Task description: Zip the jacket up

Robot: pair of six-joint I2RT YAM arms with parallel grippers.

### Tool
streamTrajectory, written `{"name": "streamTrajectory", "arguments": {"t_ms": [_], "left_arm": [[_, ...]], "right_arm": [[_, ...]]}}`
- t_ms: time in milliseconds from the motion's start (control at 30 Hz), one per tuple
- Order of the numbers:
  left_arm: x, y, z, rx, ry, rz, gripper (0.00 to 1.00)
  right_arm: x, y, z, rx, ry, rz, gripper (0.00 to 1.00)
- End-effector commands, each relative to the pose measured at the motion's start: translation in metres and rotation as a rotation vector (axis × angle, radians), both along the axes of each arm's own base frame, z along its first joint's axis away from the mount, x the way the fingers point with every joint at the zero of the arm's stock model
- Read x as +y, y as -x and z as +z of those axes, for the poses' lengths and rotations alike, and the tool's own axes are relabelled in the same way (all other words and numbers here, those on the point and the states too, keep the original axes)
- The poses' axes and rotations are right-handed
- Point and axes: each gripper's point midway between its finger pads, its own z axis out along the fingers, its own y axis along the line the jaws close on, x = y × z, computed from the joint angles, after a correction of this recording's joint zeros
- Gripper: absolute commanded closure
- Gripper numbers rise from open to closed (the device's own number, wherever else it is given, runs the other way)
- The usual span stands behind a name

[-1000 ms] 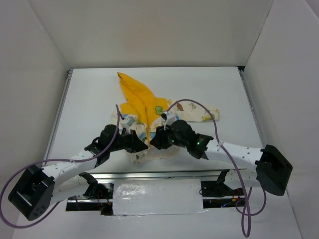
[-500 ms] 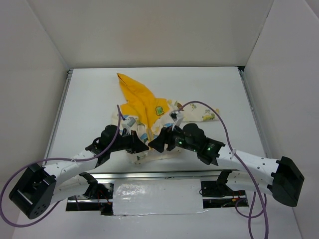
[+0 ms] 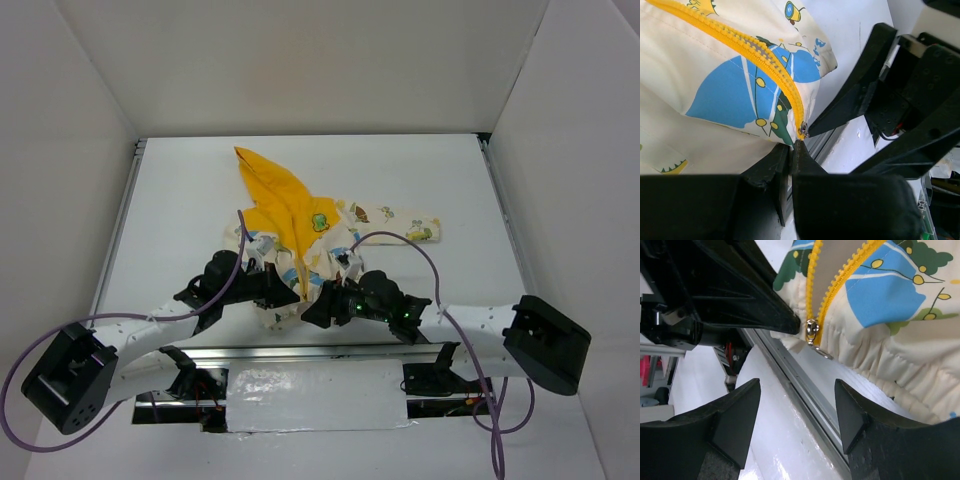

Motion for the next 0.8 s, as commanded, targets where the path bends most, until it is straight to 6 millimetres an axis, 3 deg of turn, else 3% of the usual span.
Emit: {"name": "streamTrajectory", "arguments": {"t_ms": [0, 233, 467, 767], "left_arm": [[-0.009, -0.002, 0.019, -0.051, 0.061, -0.031, 1.00], [-0.011, -0.001, 0.018, -0.042, 0.063, -0.043, 1.00], [-0.014, 0.000, 0.019, -0.039, 0.084, -0.057, 1.00], [-0.012, -0.003, 0.017, -0.042, 0.062, -0.047, 1.00]], "right_arm": [[0.016, -0.008, 0.017, -0.068, -0.073, 0.009, 0.32], [0.022, -0.016, 0.006, -0.098, -0.056, 0.004, 0.33], [0.026, -0.024, 0.008, -0.135, -0.062, -0.015, 0.34], [0.027, -0.022, 0.012, -0.136, -0.072, -0.012, 0.49]]}}
